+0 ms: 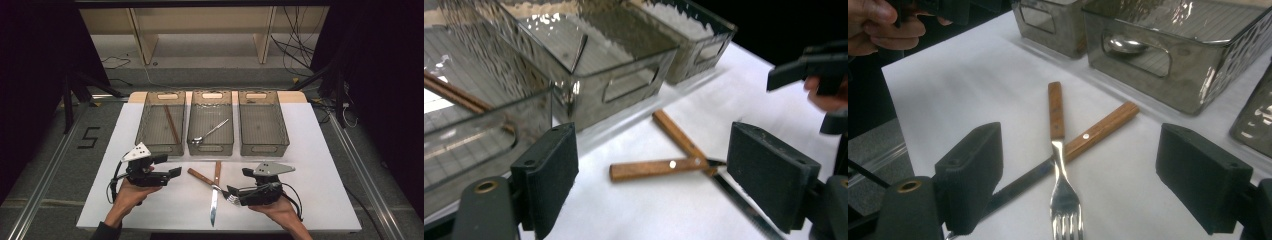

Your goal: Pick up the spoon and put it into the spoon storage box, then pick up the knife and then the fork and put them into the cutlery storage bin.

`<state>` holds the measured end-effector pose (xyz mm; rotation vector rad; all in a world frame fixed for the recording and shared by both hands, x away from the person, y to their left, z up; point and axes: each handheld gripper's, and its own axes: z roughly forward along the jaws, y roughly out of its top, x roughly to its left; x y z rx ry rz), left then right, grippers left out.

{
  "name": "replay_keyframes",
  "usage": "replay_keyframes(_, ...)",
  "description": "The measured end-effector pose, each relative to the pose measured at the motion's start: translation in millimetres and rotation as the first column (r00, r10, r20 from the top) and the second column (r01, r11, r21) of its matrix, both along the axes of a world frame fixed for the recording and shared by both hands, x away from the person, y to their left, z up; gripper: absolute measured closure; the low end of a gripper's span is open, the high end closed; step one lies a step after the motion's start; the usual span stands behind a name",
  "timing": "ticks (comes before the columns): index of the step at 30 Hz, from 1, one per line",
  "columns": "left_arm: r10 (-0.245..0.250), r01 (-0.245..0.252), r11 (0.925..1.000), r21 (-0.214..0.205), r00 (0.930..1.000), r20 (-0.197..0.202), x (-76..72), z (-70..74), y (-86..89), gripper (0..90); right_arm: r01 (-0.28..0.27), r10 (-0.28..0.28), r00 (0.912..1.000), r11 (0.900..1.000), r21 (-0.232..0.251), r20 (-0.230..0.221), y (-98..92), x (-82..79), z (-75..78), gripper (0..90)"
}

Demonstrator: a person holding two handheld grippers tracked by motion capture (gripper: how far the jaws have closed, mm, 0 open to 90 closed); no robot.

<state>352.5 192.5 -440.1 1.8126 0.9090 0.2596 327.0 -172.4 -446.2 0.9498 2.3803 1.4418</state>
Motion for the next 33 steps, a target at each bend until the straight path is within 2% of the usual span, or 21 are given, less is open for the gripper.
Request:
replay_keyframes(9, 0.001, -0.001, 0.9993, 0.039, 1.0, -0.004, -8.6, -15.8, -2.6, 20.2, -0.022, 0.022, 0.9997, 0.9995, -0.022, 0.0, 11.1, 6.3, 1.9, 21.1)
replay_keyframes(12, 0.002, -0.003, 0.9981, 0.061, 1.0, 0.005, -11.6, -19.4, -3.3, 20.2, -0.029, 0.028, 0.9995, 0.9989, -0.036, -0.011, 15.9, 8.0, 2.1, 21.2)
replay_keyframes(18, 0.01, -0.012, 0.9971, 0.076, 0.9996, 0.026, -15.0, -22.3, -1.7, 20.2, -0.045, 0.044, 0.9989, 0.9971, -0.062, -0.019, 22.0, 11.8, -1.2, 21.3)
replay_keyframes(33, 0.021, -0.023, 0.997, 0.074, 0.9995, 0.025, -22.7, -31.4, 1.2, 18.8, -0.072, 0.067, 0.9967, 0.9906, -0.117, -0.045, 34.5, 21.4, -0.4, 24.5)
